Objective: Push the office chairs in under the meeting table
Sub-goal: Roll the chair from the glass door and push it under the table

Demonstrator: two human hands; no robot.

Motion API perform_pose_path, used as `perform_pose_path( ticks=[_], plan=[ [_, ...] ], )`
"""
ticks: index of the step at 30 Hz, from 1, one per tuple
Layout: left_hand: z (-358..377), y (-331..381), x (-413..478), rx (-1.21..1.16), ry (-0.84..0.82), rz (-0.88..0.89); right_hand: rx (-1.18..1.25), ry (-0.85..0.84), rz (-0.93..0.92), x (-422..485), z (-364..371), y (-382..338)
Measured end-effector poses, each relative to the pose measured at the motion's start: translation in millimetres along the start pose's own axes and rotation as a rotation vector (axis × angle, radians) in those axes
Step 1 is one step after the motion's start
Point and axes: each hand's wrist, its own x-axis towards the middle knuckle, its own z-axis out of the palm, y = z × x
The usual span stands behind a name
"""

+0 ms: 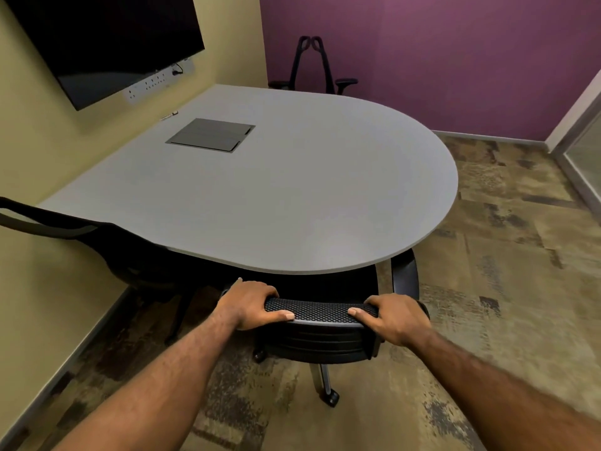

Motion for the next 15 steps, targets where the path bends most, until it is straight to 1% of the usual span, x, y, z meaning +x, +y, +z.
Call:
perform_pose_path(
  ticks=[3, 8, 11, 15],
  plan=[
    [-3, -16, 6, 0.01, 0.001, -0.001, -0.003, -0.01, 0.01, 11, -2, -12],
    [-2, -40, 22, 0.033, 0.073, 0.001, -0.052, -0.005, 0.014, 34, -8, -24],
    [-5, -45, 32, 0.029, 0.107, 0.006, -0.06, 0.005, 0.016, 48, -10, -22],
    [-9, -46, 41, 0.001, 0.11, 0.024, -0.037, -0.044, 0.027, 64, -10, -15]
  ],
)
